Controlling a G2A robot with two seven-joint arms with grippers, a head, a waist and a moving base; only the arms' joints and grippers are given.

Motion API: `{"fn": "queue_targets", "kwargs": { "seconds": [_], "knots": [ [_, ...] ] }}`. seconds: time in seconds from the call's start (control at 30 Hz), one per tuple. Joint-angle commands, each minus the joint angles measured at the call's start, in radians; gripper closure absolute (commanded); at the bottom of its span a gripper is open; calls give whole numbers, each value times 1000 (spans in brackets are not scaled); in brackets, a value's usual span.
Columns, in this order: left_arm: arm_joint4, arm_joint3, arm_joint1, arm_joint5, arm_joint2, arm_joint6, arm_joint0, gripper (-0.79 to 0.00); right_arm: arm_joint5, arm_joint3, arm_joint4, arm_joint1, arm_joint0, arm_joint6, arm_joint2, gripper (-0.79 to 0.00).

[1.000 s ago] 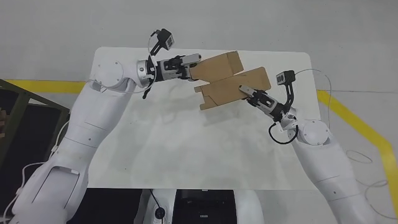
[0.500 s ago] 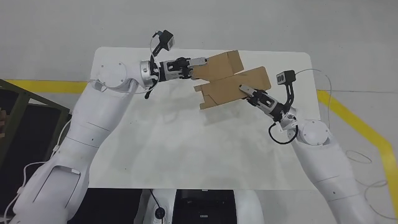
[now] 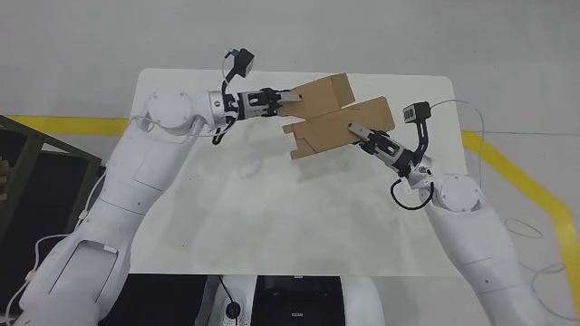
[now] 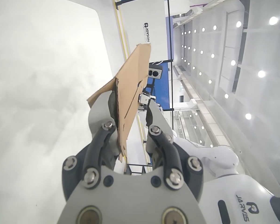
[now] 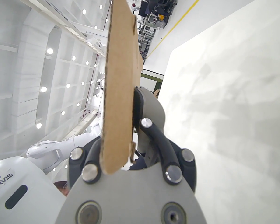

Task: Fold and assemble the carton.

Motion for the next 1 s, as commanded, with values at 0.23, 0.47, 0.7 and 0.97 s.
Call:
{"fn": "queue_targets", "kwargs": {
  "seconds": [0.23, 0.47, 0.7, 0.97],
  "knots": [
    [21, -12, 0, 16, -2, 14, 6, -74, 7, -18, -16, 1, -13, -10, 12, 0],
    [28, -10, -2, 21, 0, 11, 3, 0, 10, -24, -21, 0, -17, -14, 16, 0],
    [5, -14, -3, 11, -10, 0, 5, 0, 13, -24, -24, -1, -22, -19, 21, -785],
    [-29, -22, 0, -5, -35, -29, 14, 0, 1, -11, -87, 9, -50, -61, 79, -785]
  ]
}}
